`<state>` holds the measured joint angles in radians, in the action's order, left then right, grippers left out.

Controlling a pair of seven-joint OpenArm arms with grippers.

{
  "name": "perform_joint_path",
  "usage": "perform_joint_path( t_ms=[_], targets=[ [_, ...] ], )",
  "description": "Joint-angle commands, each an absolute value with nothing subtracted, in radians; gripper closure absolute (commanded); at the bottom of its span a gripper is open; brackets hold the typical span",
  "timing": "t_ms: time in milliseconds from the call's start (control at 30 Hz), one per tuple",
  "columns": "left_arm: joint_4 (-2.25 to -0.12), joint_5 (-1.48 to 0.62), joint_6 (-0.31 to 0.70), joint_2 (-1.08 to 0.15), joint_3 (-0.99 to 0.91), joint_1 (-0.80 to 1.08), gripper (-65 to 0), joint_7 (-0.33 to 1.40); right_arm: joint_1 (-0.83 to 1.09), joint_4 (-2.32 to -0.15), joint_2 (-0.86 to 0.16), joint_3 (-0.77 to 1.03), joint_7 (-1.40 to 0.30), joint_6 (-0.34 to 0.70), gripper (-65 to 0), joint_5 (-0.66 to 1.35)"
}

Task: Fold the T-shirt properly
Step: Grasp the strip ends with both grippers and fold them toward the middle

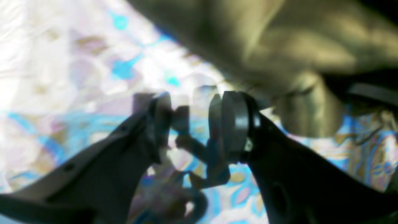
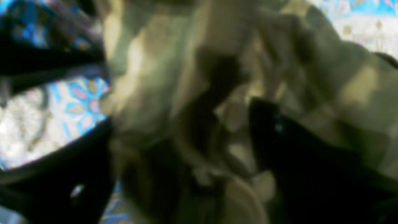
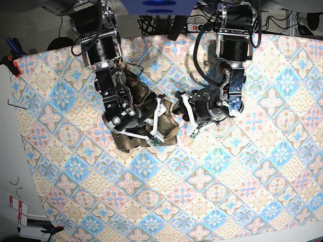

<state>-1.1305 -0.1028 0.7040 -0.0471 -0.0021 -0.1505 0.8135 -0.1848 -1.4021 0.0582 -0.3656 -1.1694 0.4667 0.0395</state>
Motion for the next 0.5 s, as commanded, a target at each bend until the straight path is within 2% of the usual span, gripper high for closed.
perform_joint_path(
  t_ms=[0, 300, 467],
  targets=[
    [-1.144, -0.102, 0.698, -0.056, -0.004, -0.154, -25.4, 0.820, -0.225, -1.417, 0.077, -0.384, -1.122, 0.472, -47.5, 0.059],
    [-1.144, -0.271, 0.698, -0.147, -0.002, -0.114, -25.4, 0.817, -0.278, -1.469, 0.079, -0.544, -1.058, 0.472, -47.8, 0.054],
    [-1.144, -0.289, 0.698, -0.160, 0.001, -0.114, -25.4, 0.820, -0.308, -1.558, 0.079, -0.605, -1.056, 0.472, -47.8, 0.051]
  ],
)
